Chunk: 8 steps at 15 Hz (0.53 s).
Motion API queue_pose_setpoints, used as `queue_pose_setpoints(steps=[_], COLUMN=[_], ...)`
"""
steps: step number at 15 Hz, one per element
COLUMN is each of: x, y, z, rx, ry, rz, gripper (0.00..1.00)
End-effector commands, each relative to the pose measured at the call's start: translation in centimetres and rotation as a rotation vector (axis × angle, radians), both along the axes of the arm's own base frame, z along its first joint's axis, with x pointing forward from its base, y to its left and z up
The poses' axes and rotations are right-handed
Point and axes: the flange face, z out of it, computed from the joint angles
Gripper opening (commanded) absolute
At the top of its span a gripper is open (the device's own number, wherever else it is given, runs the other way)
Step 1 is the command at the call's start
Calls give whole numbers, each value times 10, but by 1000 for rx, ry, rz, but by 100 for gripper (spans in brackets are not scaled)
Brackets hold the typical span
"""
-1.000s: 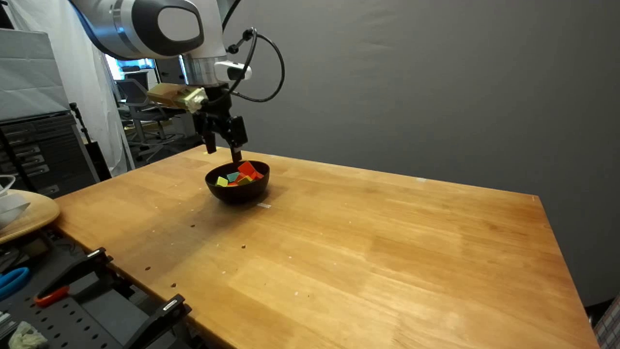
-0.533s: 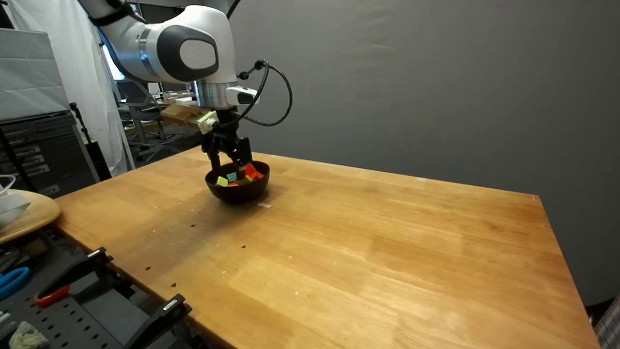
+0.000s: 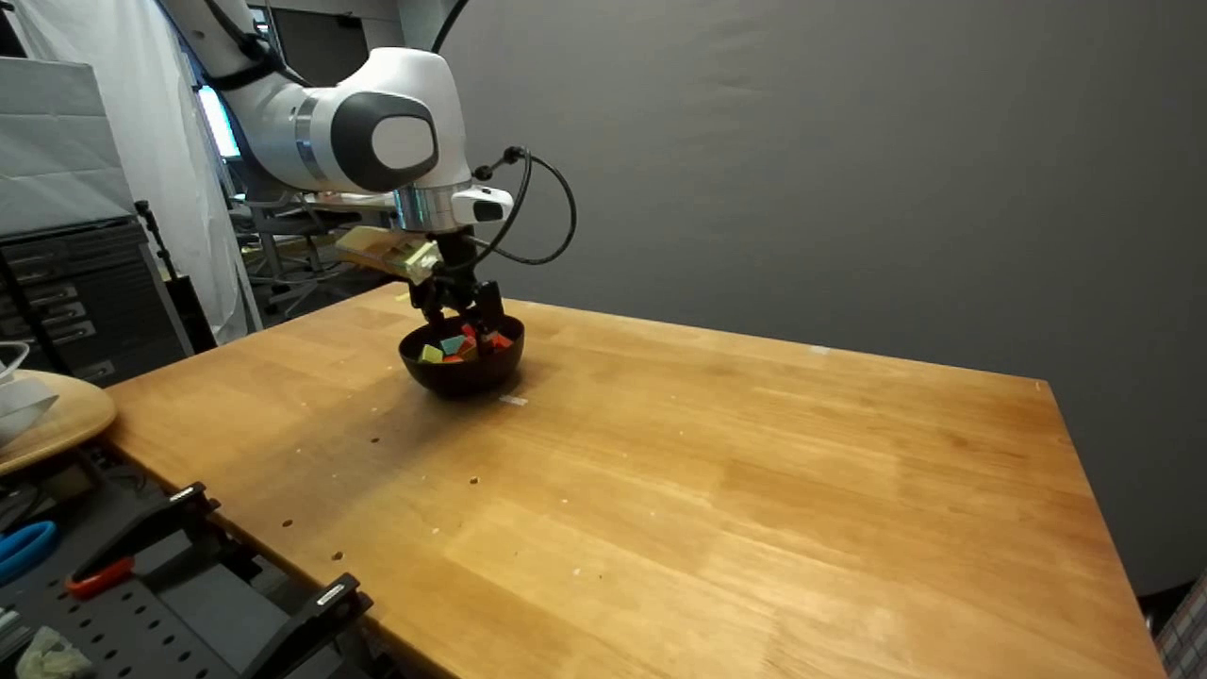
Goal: Remove all the blocks from the bowl
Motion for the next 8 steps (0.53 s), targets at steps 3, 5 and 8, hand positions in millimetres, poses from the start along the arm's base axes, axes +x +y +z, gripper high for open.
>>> queue_pose_setpoints(steps=[3,5,8], x=[23,23,17], y=[6,6,3], z=[-3,-10,-17], rx=[-16,-31,-50], ry=[-76,-73,-53], rz=[-13,-12,-17], gripper=[100,96,69])
